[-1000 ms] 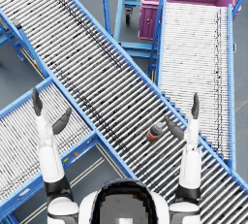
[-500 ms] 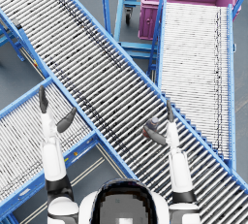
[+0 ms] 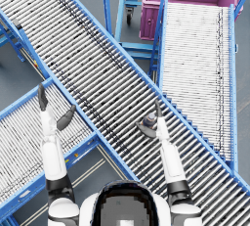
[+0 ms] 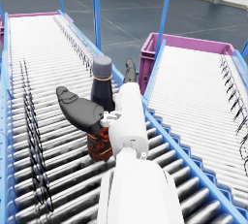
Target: Pick up the oil and place it on the left assembly line, put the cola on the right, and keep Sprite still
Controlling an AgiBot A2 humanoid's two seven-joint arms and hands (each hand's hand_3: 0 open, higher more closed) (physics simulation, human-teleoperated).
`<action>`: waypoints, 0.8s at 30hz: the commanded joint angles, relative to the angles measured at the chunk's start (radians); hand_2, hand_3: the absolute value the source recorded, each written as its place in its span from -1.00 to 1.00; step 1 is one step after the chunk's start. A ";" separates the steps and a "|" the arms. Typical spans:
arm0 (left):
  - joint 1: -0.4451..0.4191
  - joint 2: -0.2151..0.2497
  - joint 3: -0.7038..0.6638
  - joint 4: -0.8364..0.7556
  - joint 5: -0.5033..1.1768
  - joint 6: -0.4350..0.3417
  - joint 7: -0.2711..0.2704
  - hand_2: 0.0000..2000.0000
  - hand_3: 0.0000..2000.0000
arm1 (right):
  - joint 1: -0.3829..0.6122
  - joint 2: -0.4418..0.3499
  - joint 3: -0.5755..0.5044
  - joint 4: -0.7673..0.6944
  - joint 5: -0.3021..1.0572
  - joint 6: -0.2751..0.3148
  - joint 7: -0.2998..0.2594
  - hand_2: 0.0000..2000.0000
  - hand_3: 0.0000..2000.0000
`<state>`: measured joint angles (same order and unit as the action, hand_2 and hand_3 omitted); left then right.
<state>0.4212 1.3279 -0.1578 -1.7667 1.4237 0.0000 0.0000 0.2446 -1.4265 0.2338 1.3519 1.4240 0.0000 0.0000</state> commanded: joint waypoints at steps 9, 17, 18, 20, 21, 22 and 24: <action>0.031 0.002 -0.006 0.045 0.000 0.000 0.000 -1.00 -1.00 | 0.133 -0.065 0.083 -0.284 0.000 0.000 0.000 -1.00 -1.00; 0.031 0.007 -0.025 0.066 0.000 0.000 0.000 -1.00 -1.00 | 0.385 -0.137 0.148 -0.804 0.001 0.003 0.012 -1.00 -1.00; 0.034 0.007 -0.030 0.061 0.000 0.000 0.000 -1.00 -1.00 | 0.381 -0.135 0.142 -0.794 0.002 -0.009 0.014 0.36 -0.67; 0.030 0.009 -0.029 0.054 0.000 0.000 0.000 -1.00 -1.00 | 0.375 -0.129 0.149 -0.782 0.003 0.034 0.016 1.00 -0.02; 0.019 0.012 -0.024 0.063 0.000 0.000 0.000 -1.00 -1.00 | 0.376 -0.125 0.164 -0.788 0.003 0.041 0.014 1.00 0.31; 0.019 0.012 -0.025 0.061 0.000 0.000 0.000 -1.00 -1.00 | 0.372 -0.120 0.171 -0.772 0.003 0.042 0.011 1.00 0.63; 0.017 0.013 -0.028 0.058 0.000 0.000 0.000 -1.00 -1.00 | 0.360 -0.103 0.209 -0.731 0.003 0.075 0.009 1.00 1.00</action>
<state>0.4375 1.3420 -0.1864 -1.7104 1.4236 0.0000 -0.0001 0.6522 -1.5502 0.3984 0.6347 1.4257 0.0928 0.0064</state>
